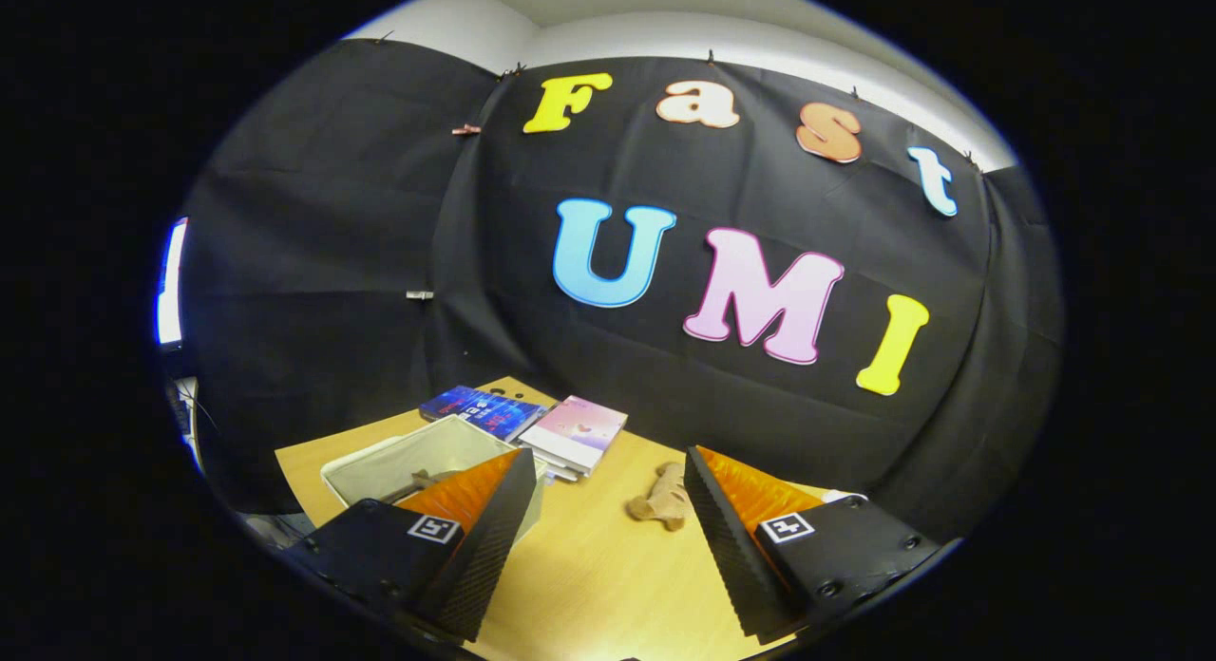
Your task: Open the storage box then place both shoes into the box .Put the left shoe in first, then the right shoe, with the right side of both shoes facing outward in a uniform manner.
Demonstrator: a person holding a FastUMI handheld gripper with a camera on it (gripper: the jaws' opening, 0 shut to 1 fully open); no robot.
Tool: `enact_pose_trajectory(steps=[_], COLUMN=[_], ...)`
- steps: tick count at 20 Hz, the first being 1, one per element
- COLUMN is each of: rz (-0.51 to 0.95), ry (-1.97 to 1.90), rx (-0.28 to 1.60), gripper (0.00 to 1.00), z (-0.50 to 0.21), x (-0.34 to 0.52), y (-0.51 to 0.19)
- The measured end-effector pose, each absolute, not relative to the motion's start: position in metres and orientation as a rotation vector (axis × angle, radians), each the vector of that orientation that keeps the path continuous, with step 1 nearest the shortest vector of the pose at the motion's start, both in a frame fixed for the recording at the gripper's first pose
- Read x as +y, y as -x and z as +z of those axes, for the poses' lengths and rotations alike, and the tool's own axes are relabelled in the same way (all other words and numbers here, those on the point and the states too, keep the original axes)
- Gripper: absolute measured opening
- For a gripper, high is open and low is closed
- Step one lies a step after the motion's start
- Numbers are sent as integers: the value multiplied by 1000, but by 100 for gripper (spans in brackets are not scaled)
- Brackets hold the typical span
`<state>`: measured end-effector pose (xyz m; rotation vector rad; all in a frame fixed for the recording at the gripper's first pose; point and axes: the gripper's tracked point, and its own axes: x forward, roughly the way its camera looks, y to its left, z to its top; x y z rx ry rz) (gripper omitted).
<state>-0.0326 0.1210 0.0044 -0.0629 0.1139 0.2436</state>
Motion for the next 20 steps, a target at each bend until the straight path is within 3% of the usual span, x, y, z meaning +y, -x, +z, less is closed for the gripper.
enact_pose_trajectory(steps=[9, 20], rz=[218, 283], ry=[4, -21], rx=[86, 69], gripper=[98, 98], z=[-20, -37], x=[36, 0], y=[70, 94])
